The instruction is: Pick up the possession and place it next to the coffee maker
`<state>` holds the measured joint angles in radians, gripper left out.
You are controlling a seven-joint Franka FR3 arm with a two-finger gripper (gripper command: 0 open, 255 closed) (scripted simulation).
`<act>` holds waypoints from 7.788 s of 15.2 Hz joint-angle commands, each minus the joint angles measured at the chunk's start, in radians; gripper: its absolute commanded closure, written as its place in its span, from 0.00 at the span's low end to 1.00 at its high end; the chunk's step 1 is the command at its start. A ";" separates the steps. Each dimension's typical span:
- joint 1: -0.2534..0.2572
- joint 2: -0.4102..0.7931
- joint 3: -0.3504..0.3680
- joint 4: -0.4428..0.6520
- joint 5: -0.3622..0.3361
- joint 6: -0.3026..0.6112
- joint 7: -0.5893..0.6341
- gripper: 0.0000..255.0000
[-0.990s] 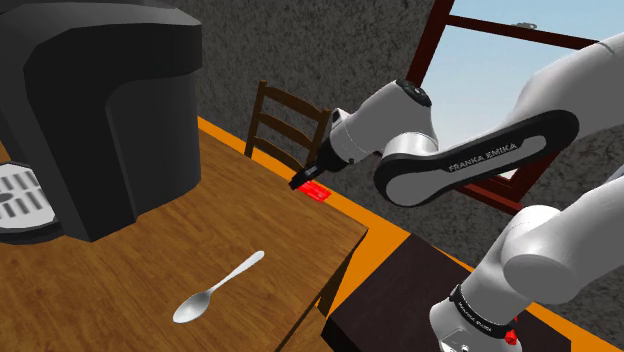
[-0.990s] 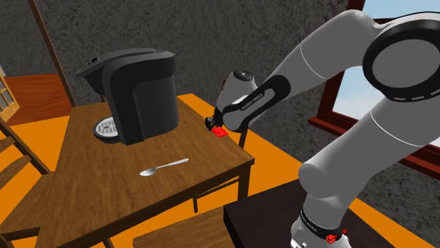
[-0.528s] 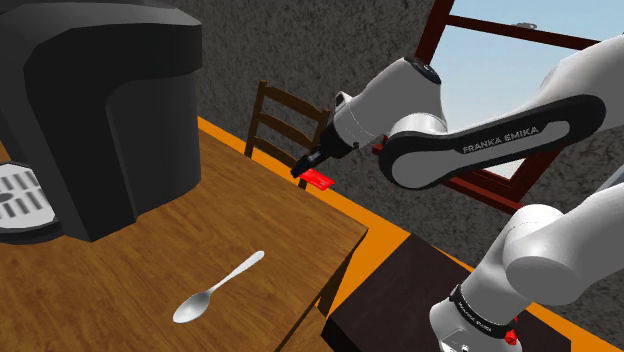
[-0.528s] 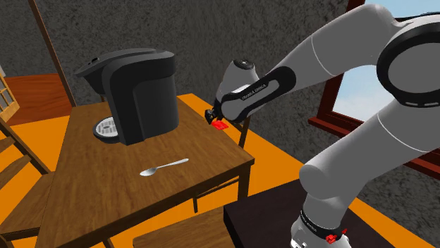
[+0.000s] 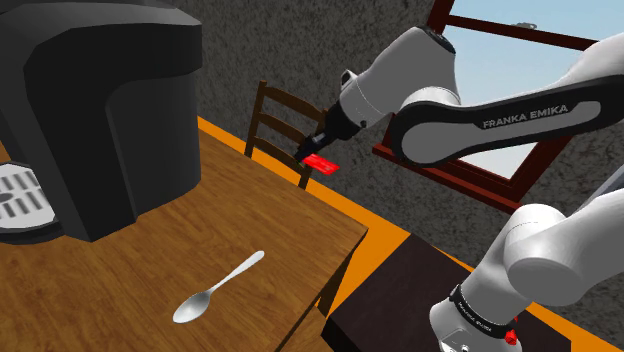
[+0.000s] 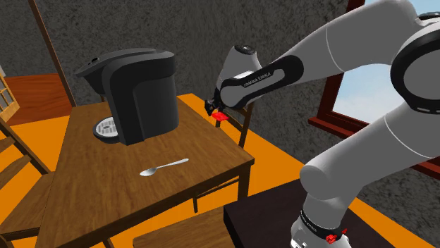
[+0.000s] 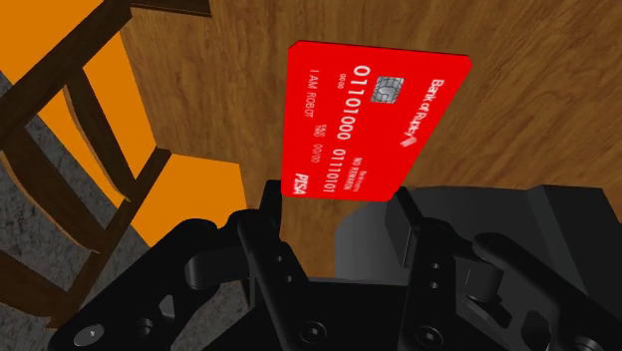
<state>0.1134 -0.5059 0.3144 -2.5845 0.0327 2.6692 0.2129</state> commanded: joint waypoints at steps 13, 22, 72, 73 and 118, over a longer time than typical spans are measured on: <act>0.011 -0.053 -0.034 0.150 0.010 -0.204 -0.028 1.00; 0.010 -0.061 -0.048 0.264 0.009 -0.326 -0.039 1.00; 0.011 0.370 0.264 1.220 -0.245 -0.910 0.293 1.00; 0.022 0.408 0.295 1.259 -0.282 -0.926 0.326 1.00; 0.081 0.482 0.397 0.836 -0.461 -0.524 0.658 1.00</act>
<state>0.1950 -0.0249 0.7118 -1.7363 -0.4249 2.1314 0.8655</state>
